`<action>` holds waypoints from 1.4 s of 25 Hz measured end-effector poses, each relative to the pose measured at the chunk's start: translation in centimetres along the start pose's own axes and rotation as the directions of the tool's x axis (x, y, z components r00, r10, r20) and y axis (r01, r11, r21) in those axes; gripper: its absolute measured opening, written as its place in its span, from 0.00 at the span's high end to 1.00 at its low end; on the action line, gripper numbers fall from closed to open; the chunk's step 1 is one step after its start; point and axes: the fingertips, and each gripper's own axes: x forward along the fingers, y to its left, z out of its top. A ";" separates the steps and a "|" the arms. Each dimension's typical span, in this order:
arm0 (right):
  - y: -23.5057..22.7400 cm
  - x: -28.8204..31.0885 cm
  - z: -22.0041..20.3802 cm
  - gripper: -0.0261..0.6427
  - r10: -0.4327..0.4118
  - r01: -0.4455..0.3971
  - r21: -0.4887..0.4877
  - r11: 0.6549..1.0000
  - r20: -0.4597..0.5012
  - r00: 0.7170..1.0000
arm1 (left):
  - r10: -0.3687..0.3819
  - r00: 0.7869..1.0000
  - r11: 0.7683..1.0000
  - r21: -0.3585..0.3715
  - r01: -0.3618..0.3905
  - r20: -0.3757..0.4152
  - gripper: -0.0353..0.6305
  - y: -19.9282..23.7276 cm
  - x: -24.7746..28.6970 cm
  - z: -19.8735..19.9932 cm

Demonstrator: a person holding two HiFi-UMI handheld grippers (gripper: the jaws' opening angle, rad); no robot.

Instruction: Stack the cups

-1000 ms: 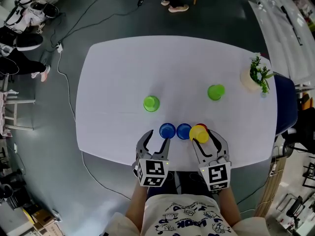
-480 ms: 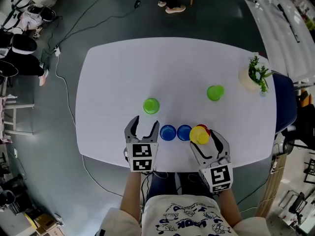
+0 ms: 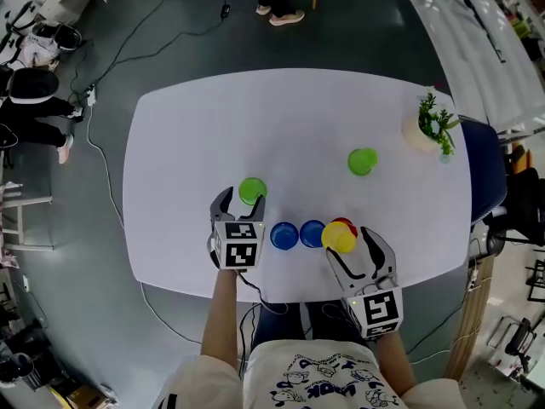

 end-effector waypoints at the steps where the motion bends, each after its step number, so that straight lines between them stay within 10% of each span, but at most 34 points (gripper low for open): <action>1: -0.2 -0.1 -0.1 0.46 -0.007 0.007 0.005 1.000 0.001 1.000 | -0.009 1.000 1.000 0.003 0.009 -0.016 0.50 -0.1 0.3 -0.3; 14: -3.6 -1.3 0.6 0.47 -0.082 0.078 0.082 0.994 0.042 0.996 | -0.007 0.999 0.999 0.040 0.005 0.032 0.61 -0.3 -1.0 1.5; 22: -6.8 -2.2 1.4 0.47 -0.132 0.121 0.116 0.986 0.085 0.988 | -0.154 0.984 0.987 0.055 0.149 0.092 0.61 -5.5 -7.0 4.5; 35: -10.6 -2.9 1.0 0.47 -0.201 0.182 0.166 0.969 0.103 0.974 | -0.257 0.966 0.934 0.247 0.257 -0.032 0.61 -13.9 -10.8 1.9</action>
